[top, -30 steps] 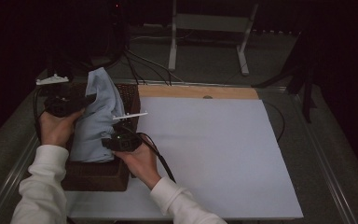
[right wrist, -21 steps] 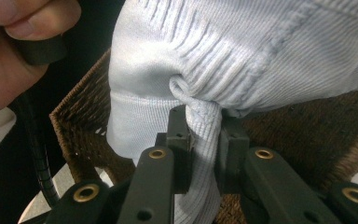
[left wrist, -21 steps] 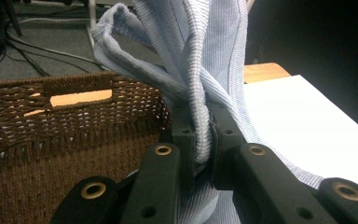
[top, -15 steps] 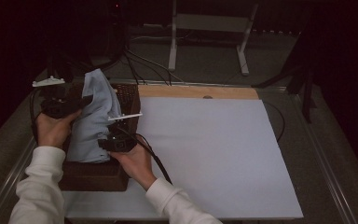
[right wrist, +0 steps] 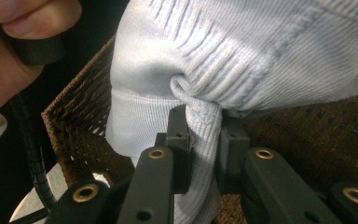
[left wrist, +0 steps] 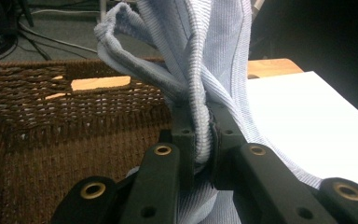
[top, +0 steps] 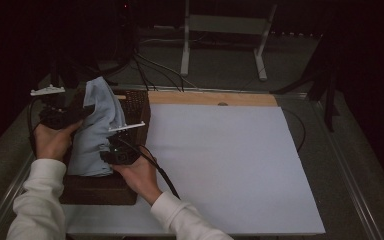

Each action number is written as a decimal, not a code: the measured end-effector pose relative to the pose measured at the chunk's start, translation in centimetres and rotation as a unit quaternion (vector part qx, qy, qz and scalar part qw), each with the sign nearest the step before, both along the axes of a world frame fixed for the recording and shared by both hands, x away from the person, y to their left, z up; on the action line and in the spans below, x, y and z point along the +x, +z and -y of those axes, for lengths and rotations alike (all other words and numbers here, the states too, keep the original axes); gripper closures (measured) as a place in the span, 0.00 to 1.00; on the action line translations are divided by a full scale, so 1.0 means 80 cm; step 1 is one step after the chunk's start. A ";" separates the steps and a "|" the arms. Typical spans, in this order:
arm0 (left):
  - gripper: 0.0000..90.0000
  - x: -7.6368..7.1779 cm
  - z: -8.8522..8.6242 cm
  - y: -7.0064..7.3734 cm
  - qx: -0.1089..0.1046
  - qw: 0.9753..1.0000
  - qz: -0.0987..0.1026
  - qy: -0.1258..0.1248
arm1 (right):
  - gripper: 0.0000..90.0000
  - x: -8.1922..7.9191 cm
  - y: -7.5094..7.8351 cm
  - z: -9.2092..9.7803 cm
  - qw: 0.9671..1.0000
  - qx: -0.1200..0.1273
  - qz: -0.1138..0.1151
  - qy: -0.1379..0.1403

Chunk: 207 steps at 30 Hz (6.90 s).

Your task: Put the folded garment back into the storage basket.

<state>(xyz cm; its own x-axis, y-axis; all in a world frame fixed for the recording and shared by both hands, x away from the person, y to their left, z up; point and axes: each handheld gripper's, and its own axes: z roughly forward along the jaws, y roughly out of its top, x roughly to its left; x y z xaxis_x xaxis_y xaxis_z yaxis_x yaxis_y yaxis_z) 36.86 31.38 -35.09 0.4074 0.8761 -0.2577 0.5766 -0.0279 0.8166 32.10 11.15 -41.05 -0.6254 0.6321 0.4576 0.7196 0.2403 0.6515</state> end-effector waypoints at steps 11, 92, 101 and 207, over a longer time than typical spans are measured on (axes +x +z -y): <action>0.93 -0.002 -0.009 -0.005 0.010 1.000 -0.007 0.007 | 0.88 -0.004 -0.002 -0.011 1.000 -0.012 0.002 0.008; 0.00 -0.026 0.056 -0.030 0.053 0.999 0.011 -0.002 | 0.00 0.001 0.007 0.067 0.993 -0.007 0.117 -0.008; 0.00 -0.035 0.072 -0.040 0.063 0.998 0.012 -0.009 | 0.00 0.004 0.006 0.088 0.993 -0.013 0.120 -0.015; 0.00 -0.139 0.149 -0.078 0.070 0.992 0.082 -0.073 | 0.00 -0.029 -0.017 0.359 0.978 -0.026 0.166 -0.127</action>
